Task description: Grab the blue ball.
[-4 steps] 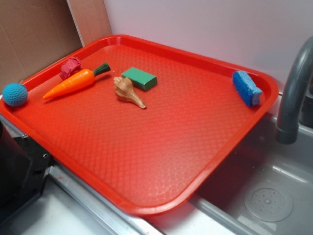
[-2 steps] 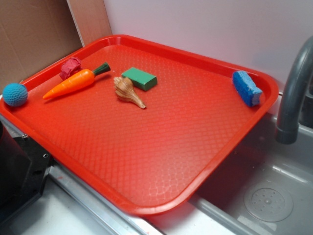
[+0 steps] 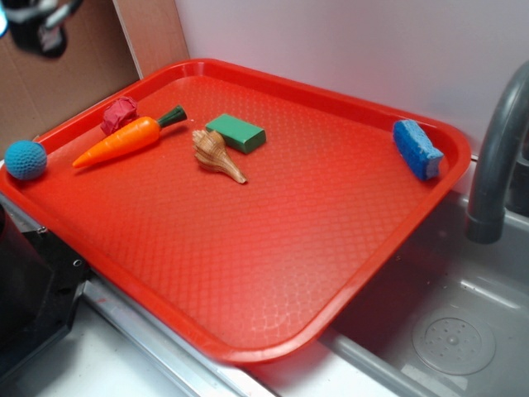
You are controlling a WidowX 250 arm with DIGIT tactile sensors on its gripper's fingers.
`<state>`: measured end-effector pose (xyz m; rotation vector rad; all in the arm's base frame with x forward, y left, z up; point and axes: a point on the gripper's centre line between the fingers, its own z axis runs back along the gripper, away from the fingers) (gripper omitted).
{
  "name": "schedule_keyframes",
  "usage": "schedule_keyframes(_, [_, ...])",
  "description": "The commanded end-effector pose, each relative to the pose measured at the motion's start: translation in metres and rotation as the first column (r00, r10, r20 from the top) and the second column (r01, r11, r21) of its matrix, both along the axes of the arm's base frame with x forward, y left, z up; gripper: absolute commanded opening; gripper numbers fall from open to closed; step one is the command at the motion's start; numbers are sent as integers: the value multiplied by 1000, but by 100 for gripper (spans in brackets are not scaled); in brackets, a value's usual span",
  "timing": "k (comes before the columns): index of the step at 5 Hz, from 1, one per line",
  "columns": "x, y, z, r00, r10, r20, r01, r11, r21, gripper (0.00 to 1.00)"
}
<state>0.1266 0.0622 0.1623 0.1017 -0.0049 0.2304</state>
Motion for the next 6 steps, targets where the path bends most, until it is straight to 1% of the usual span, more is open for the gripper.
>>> schedule_keyframes(1, [-21,50,-36,897,-433,-83,433,901,-29,100])
schedule_keyframes(4, [-21,50,-36,897,-433,-83,433,901,-29,100])
schedule_keyframes(5, [-29,69,-67,838,-544,-38,542,839,-55,100])
schedule_keyframes(6, [-22,85,-84,776,-631,28,631,776,7,100])
